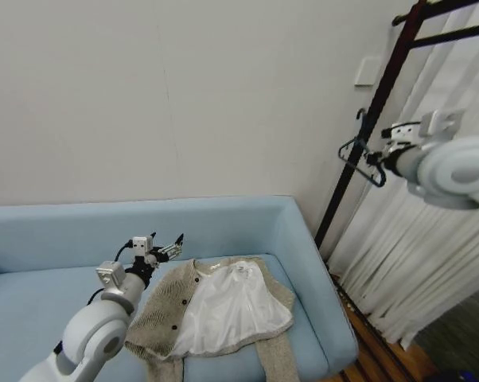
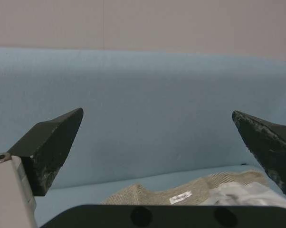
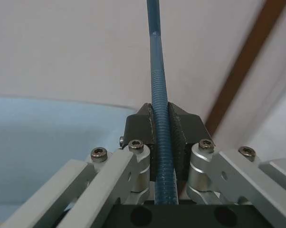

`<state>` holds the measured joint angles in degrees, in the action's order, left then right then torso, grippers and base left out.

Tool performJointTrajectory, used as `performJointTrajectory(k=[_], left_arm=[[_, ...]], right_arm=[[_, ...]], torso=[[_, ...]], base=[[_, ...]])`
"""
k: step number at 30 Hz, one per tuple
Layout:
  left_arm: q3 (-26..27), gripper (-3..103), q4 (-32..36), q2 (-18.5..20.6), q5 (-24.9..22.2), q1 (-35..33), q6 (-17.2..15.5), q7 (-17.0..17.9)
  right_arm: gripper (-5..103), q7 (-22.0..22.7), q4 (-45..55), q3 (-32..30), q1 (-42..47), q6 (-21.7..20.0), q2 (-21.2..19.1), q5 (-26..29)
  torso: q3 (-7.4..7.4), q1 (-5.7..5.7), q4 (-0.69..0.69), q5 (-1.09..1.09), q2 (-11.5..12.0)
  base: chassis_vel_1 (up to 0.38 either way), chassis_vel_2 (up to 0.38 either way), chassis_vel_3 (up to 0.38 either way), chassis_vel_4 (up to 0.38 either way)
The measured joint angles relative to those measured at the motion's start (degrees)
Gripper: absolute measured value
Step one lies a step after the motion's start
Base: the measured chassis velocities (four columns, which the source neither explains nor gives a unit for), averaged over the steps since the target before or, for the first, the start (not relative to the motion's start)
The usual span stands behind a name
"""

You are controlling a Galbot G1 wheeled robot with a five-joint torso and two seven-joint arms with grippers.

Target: Pick up the clothes from the sofa and hang them on the clothes hanger.

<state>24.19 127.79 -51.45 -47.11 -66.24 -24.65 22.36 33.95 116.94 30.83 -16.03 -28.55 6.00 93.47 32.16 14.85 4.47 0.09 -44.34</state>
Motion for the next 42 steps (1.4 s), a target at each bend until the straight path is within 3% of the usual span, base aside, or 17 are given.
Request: performJointTrajectory(k=[3,4,8,9,14,15,19,22,25,26,29,36,42], left_arm=[[-3.28,100,-6.74,-0.55,0.01,5.46,-0.98,0.96],[-3.28,100,-6.74,-0.55,0.01,5.46,-0.98,0.96],[-5.83,100,-13.68,-1.94,1.48,10.07,-2.58,1.48],[-5.83,100,-13.68,-1.94,1.48,10.07,-2.58,1.48],[-9.91,100,-20.22,-3.73,3.88,13.18,-3.53,1.33],[-9.91,100,-20.22,-3.73,3.88,13.18,-3.53,1.33],[-16.66,100,-26.40,-5.99,5.68,16.30,-3.71,1.58],[-20.22,100,-29.18,-7.64,5.96,18.41,-4.79,3.37],[-24.87,100,-33.13,-11.47,6.25,21.75,-8.86,10.03],[-24.87,100,-33.13,-11.47,6.25,21.75,-8.86,10.03],[-26.98,100,-36.60,-15.30,7.16,23.24,-10.60,14.52],[-27.59,100,-43.84,-19.43,12.15,23.19,-8.05,18.06],[-27.45,100,-49.07,-20.80,14.33,23.99,-5.23,17.86]], right_arm=[[8,-16.39,-1.63,-2.28,9.05,4.43,-1.33,-5.80],[8,-16.39,-1.63,-2.28,9.05,4.43,-1.33,-5.80],[8,-33.05,-8.82,-0.17,13.01,7.03,4.56,-7.96],[8,-33.05,-8.82,-0.17,13.01,7.03,4.56,-7.96],[8,-50.08,-18.84,1.77,18.84,8.96,11.84,-11.80],[8,-50.08,-18.84,1.77,18.84,8.96,11.84,-11.80],[8,-61.82,-23.78,1.54,24.39,9.36,15.21,-18.34],[8,-65.37,-25.14,0.75,26.65,9.74,16.34,-20.92],[8,-69.24,-27.38,-0.29,29.75,12.29,18.09,-24.69],[8,-69.24,-27.38,-0.29,29.75,12.29,18.09,-24.69],[8,-70.20,-28.46,-1.29,31.46,13.65,18.97,-25.53],[8,-68.96,-28.84,-1.87,31.94,14.11,19.44,-25.77],[8,-67.73,-28.36,-2.13,32.40,14.48,19.57,-26.36]], torso=[[0.00,0.00,0.05,-0.01,0.00],[0.00,0.00,0.05,-0.01,0.00],[0.02,0.02,-0.04,0.00,0.01],[0.02,0.02,-0.04,0.00,0.01],[0.02,0.02,-0.04,0.00,0.01],[0.02,0.02,-0.04,0.00,0.01],[0.02,0.02,0.01,0.00,0.01],[0.01,0.02,0.00,-0.01,0.01],[0.01,0.02,0.01,0.01,0.01],[0.01,0.02,0.01,0.01,0.01],[0.01,0.02,0.02,0.00,0.01],[0.01,0.01,-0.01,0.00,0.00],[0.01,0.01,-0.01,0.00,0.01]], base=[[0.000,0.000,0.000,0.000],[0.000,0.000,0.000,0.000],[0.000,0.000,0.000,0.000],[0.000,0.000,0.000,0.000],[0.000,0.000,0.000,0.000],[0.000,0.000,0.000,0.000],[0.000,0.000,0.000,0.000],[0.000,0.000,0.000,0.000],[0.000,0.000,0.000,0.000],[0.000,0.000,0.000,0.000],[0.000,0.000,0.000,0.000],[0.000,0.000,0.000,0.000],[0.000,0.000,0.000,0.000]])
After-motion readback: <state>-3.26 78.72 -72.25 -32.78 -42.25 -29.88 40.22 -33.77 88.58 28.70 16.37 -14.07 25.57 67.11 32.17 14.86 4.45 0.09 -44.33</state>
